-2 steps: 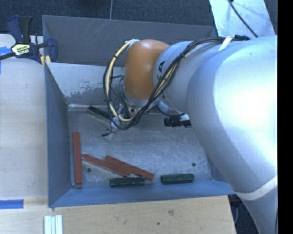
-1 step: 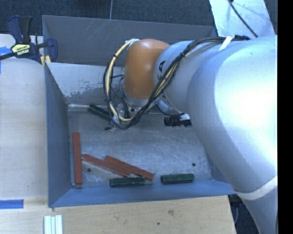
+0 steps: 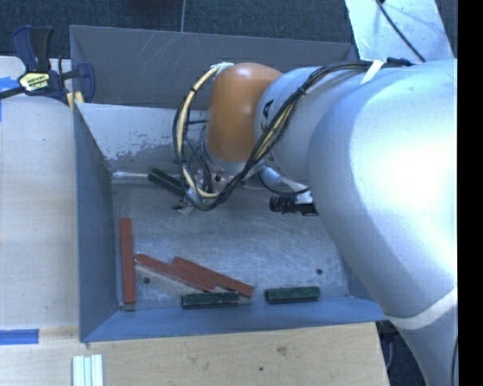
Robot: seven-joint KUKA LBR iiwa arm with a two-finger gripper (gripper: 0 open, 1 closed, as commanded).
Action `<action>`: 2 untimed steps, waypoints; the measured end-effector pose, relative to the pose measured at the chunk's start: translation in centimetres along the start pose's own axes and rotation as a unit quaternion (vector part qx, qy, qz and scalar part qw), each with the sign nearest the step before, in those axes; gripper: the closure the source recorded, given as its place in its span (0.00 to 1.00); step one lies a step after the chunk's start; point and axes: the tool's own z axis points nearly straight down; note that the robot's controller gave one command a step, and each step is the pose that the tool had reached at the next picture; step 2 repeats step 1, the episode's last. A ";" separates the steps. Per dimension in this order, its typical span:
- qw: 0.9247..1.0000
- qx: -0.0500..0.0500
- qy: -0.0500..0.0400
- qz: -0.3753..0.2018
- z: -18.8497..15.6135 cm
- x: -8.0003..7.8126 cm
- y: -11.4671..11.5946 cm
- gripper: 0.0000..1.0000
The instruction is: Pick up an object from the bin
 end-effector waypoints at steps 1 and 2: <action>0.998 0.000 -0.003 -0.056 -16.0 0.5 -2.6 1.00; 0.998 0.000 -0.003 -0.056 -16.0 0.5 -2.6 1.00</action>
Offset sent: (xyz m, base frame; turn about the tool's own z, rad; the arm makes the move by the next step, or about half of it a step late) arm -0.0217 -0.0187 0.1538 -0.1097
